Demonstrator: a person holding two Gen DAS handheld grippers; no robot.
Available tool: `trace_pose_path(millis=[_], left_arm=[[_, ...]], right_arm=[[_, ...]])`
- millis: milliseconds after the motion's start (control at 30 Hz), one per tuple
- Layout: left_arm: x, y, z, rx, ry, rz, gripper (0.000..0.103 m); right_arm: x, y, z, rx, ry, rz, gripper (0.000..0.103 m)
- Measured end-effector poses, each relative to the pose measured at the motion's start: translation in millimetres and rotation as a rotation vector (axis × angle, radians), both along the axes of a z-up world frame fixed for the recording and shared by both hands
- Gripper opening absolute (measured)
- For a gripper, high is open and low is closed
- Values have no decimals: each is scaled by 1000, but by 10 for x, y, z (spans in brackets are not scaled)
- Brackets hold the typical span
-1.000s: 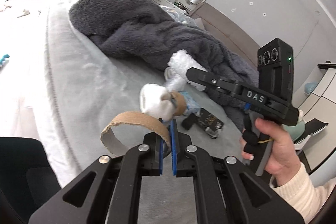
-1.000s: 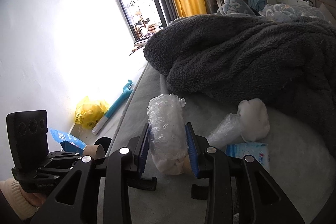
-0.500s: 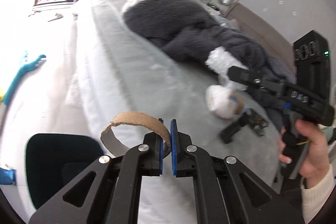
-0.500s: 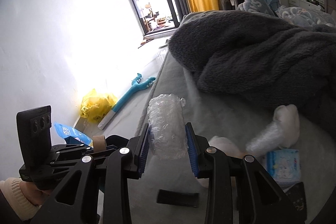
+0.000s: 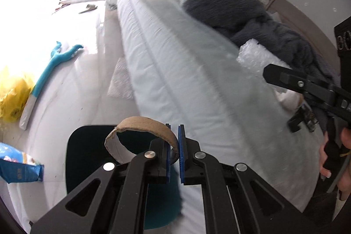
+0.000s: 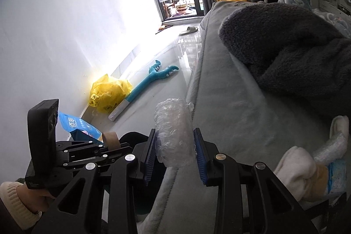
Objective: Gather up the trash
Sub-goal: 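Carry the cardboard ring and bubble wrap in both tools over the teal trash bin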
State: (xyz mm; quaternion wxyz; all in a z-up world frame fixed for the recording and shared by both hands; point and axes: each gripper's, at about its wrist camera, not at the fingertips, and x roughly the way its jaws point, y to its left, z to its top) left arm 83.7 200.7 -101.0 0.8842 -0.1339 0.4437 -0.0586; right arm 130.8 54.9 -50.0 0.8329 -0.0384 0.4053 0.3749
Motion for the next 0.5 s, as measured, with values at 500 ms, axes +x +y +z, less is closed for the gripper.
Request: trace_pose_path(millis=[500], left_arm=[[-145, 540, -694, 3, 278, 66, 7]], right_arm=[[-222, 677, -363, -66, 103, 112, 34]])
